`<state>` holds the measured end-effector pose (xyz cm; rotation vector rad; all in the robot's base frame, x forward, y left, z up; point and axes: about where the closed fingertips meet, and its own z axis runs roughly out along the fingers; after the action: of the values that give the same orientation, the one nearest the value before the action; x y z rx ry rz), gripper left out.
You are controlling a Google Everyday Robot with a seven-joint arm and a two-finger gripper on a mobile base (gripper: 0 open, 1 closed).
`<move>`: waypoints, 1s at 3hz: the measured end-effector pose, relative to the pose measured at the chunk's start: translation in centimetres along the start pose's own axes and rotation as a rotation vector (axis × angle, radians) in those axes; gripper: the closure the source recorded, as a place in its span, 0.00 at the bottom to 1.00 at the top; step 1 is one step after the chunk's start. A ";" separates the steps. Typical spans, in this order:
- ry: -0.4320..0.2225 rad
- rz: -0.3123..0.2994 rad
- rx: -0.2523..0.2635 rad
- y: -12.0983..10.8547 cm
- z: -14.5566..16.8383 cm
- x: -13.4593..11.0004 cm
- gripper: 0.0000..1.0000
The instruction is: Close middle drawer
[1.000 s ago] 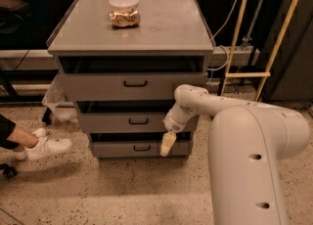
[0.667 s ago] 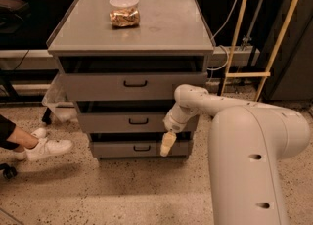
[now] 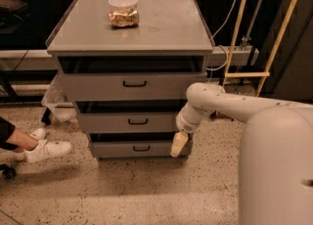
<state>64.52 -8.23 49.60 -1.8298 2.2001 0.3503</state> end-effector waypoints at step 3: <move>-0.106 0.354 0.515 11.0 -20.8 5.5 0.00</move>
Offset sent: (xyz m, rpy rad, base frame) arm -0.3865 -0.1375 0.1454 -0.1836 -0.0689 -0.6605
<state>51.78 -18.52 67.38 -1.1340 2.2625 -0.0581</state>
